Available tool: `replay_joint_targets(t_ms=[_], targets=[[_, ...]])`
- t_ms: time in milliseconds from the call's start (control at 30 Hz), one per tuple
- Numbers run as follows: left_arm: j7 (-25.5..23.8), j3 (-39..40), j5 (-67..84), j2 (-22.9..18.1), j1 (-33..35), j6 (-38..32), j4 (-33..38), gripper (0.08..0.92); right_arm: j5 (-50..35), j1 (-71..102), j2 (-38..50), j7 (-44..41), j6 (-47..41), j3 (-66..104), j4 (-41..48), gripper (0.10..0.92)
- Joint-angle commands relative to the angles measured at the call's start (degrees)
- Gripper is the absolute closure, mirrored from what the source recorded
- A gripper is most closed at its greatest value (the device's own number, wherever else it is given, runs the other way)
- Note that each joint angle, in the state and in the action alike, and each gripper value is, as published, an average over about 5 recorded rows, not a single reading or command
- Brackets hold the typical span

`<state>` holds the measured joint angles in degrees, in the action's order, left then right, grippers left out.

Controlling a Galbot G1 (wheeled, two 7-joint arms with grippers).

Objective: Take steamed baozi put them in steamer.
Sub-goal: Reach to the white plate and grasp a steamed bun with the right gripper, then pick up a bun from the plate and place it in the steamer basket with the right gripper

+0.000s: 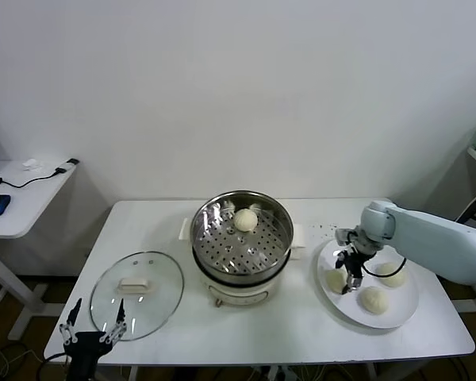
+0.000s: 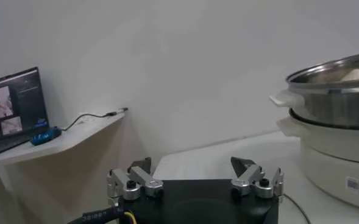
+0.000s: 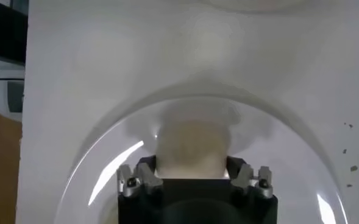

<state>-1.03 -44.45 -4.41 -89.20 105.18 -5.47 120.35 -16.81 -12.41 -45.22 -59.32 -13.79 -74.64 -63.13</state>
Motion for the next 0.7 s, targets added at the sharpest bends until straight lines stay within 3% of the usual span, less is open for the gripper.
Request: replay_joint_targets(t_ms=[33,367,700], targets=[[0.1,0.1,-0.1,-0.2,0.3,-0.2,-0.1,0.177,-0.3,0.5,-0.4,-0.3,0.1,0.8,0.6,0.388],[0.1,0.4,-0.1,-0.2,0.9,-0.4,0.4,0.177,-5.4,-9.8,0.9,-1.0,0.9,-4.2,-0.8,0.419],[0.1,1.1,0.1,0.1,1.2,-0.5,1.1,0.177,-24.1,-39.0,-8.3,-4.0,5.2,-24.3,3.4,0.44]])
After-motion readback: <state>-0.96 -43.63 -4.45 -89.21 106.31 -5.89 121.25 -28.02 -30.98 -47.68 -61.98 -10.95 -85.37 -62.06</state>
